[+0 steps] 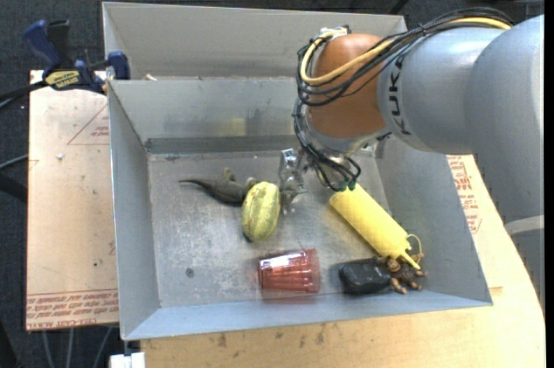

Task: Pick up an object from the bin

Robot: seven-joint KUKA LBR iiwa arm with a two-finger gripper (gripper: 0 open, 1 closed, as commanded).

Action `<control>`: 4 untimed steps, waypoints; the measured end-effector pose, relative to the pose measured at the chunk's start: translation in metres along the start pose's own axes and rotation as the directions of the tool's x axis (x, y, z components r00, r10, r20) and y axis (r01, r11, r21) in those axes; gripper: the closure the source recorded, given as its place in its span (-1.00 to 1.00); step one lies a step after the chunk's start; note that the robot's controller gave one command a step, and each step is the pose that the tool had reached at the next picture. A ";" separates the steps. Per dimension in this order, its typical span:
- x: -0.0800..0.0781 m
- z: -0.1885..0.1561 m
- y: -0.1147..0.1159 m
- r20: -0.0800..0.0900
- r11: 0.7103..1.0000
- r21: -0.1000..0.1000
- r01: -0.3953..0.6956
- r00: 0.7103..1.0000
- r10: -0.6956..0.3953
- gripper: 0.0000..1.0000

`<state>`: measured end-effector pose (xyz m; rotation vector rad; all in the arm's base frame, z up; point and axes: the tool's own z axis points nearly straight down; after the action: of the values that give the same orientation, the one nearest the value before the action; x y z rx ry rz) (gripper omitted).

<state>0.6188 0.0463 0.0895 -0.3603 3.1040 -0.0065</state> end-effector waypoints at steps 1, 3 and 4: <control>0.004 0.006 0.005 -0.013 1.000 -0.007 0.004 1.000 -0.004 1.00; 0.004 0.006 0.005 -0.014 1.000 -0.007 0.004 1.000 -0.004 1.00; 0.004 0.006 0.005 -0.013 1.000 -0.007 0.004 1.000 -0.004 -1.00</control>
Offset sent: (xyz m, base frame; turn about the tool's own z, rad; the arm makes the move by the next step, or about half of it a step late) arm 0.0000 0.0000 0.0000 0.0000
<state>0.6137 0.0501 0.0832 -0.3686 3.1173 0.0011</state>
